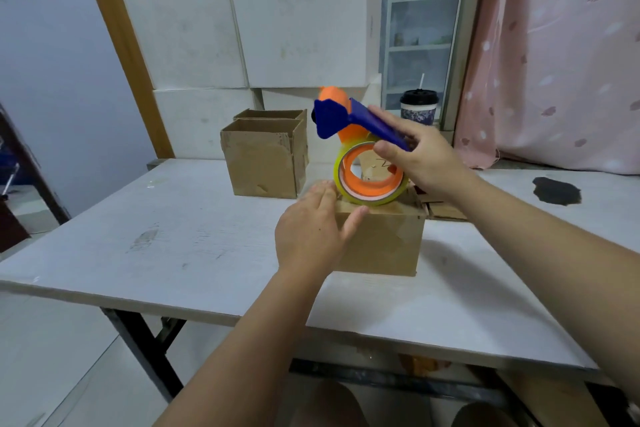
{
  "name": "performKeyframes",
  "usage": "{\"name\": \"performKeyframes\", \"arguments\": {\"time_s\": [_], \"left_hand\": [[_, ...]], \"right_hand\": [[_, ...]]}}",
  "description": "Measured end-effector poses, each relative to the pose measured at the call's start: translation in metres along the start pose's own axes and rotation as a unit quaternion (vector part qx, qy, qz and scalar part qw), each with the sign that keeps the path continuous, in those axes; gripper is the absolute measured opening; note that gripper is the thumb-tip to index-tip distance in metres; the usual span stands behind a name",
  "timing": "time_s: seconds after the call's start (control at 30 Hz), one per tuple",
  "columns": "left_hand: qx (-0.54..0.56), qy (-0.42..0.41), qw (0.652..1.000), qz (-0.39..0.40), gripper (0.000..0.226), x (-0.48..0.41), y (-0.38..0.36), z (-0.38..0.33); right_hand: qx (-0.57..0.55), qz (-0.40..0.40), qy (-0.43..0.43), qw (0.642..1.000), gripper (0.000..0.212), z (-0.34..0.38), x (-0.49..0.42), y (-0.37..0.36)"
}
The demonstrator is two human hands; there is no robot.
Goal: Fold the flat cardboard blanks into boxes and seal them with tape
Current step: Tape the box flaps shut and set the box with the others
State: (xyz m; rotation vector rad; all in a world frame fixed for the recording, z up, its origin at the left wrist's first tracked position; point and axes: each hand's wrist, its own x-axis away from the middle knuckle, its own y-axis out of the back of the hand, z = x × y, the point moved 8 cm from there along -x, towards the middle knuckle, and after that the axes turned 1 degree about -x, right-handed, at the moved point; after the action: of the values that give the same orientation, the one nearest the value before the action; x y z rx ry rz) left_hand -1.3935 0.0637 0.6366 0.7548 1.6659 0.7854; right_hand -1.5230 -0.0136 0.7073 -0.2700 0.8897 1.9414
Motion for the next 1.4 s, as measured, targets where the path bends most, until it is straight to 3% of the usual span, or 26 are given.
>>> {"name": "performKeyframes", "arguments": {"time_s": [0.2, 0.37, 0.6, 0.8, 0.9, 1.2, 1.4], "left_hand": [[0.000, -0.005, 1.000, 0.028, 0.083, -0.004, -0.009, 0.002], [0.000, -0.010, 0.999, 0.039, 0.087, -0.005, -0.009, 0.003], [-0.006, -0.002, 0.999, 0.037, 0.093, -0.006, -0.012, 0.003], [-0.003, 0.000, 1.000, 0.029, 0.093, -0.005, -0.012, 0.004], [-0.003, 0.000, 1.000, 0.029, 0.091, -0.005, -0.012, 0.004], [-0.024, -0.023, 0.999, 0.021, 0.089, -0.006, -0.009, 0.003], [-0.027, -0.026, 0.999, 0.019, 0.092, -0.006, -0.009, 0.002]], "right_hand": [[0.088, 0.098, 0.007, 0.991, 0.054, 0.016, -0.015, 0.000], [0.113, 0.130, 0.000, 0.985, 0.056, 0.017, -0.018, 0.007], [0.072, 0.113, -0.027, 0.991, 0.053, 0.004, -0.007, 0.027], [-0.069, -0.010, -0.020, 0.997, 0.051, -0.019, 0.016, 0.031], [-0.068, -0.036, -0.007, 0.997, 0.050, -0.017, 0.020, 0.029], [0.047, 0.073, -0.018, 0.996, 0.049, -0.003, -0.001, 0.031], [0.080, 0.101, -0.033, 0.991, 0.049, -0.005, -0.001, 0.048]]}}
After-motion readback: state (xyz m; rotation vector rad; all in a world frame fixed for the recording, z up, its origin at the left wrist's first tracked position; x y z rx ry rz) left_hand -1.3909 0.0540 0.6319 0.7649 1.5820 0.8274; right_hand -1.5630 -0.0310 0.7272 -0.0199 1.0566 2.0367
